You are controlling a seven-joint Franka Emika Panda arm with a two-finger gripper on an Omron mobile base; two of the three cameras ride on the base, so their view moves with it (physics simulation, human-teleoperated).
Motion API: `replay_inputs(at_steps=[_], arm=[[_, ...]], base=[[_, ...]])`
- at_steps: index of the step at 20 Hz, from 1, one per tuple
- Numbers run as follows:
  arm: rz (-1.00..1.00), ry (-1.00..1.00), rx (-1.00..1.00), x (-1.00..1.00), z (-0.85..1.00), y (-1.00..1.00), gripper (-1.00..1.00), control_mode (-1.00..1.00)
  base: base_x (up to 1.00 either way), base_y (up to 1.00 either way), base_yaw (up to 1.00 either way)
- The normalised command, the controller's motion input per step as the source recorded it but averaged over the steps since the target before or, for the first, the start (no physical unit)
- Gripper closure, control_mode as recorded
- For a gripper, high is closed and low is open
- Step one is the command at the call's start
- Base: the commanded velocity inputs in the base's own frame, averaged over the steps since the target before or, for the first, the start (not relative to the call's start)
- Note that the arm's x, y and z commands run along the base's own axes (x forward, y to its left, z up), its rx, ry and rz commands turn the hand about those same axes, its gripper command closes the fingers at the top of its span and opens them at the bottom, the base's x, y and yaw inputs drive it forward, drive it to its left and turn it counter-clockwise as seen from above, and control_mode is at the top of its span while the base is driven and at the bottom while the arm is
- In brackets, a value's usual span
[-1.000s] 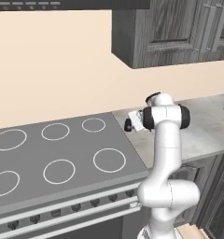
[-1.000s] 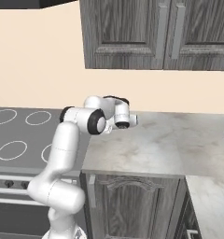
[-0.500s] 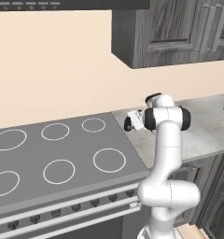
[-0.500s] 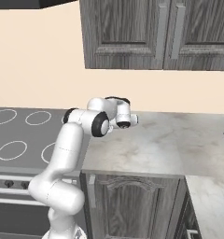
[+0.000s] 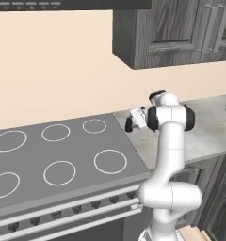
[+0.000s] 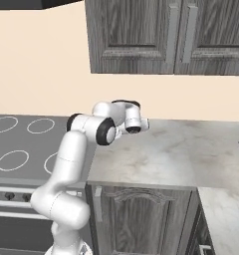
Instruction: Collect the paprika, mayonnaise, and shaker from the cabinet and place them next to the stove.
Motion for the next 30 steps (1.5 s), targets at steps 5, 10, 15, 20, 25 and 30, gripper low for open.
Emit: replay_inputs(at_steps=[5, 10, 15, 20, 25, 30], arm=[[0.0, 0.0, -0.01, -0.23, 0.36, 0.0, -1.0, -1.0], [-0.02, -0.04, 0.0, -0.45, 0.53, 0.0, -1.0, -1.0], [-0.04, -0.03, 0.0, -0.73, 0.61, 0.07, -1.0, -1.0], [-0.09, 0.0, 0.0, -0.88, 0.81, 0.22, -1.0, -1.0], [-0.14, 0.0, 0.0, -0.93, 0.65, 0.38, -1.0, -1.0], [-0.26, 0.0, 0.0, -0.99, 0.22, 0.61, -1.0, -1.0]], base=[[0.0, 0.0, 0.0], [0.0, 0.0, 0.0], [0.0, 0.0, 0.0], [0.0, 0.0, 0.0], [0.0, 0.0, 0.0], [0.0, 0.0, 0.0]])
